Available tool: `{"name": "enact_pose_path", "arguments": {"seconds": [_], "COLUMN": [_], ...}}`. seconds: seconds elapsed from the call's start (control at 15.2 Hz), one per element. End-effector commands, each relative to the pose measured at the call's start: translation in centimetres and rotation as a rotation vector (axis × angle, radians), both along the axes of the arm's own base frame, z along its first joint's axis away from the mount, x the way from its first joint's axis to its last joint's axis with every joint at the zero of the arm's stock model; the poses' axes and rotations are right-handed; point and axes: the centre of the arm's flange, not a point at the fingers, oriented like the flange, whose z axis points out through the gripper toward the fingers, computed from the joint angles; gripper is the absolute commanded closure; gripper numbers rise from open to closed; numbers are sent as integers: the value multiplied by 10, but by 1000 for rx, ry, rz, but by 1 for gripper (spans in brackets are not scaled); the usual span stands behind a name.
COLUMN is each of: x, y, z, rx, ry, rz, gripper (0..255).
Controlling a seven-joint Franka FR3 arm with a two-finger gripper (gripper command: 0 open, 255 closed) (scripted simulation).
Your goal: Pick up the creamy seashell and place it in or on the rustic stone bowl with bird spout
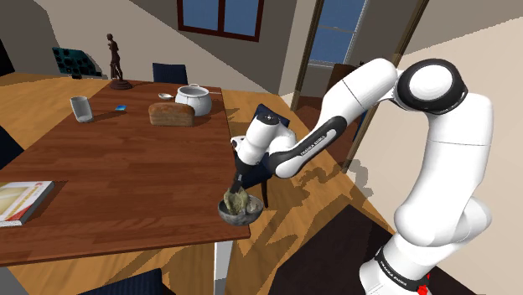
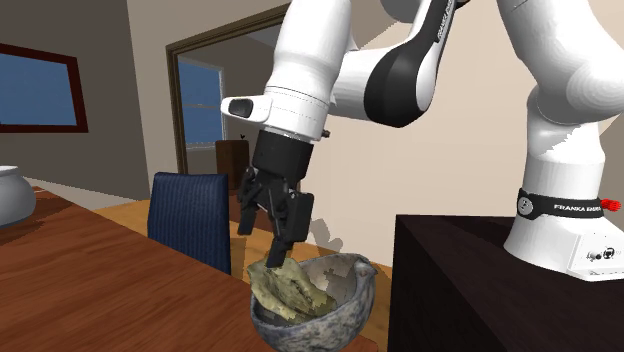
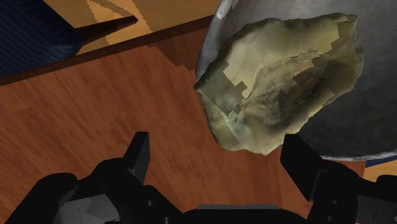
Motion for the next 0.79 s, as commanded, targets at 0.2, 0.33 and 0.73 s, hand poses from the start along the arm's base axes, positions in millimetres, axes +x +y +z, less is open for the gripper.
{"name": "enact_pose_path", "arguments": {"seconds": [0.2, 0.33, 0.73], "x": [0, 0, 0], "y": [0, 0, 0], "z": [-2, -2, -2], "rx": [0, 0, 0], "ry": [0, 0, 0], "rz": [0, 0, 0], "gripper": [0, 0, 255]}}
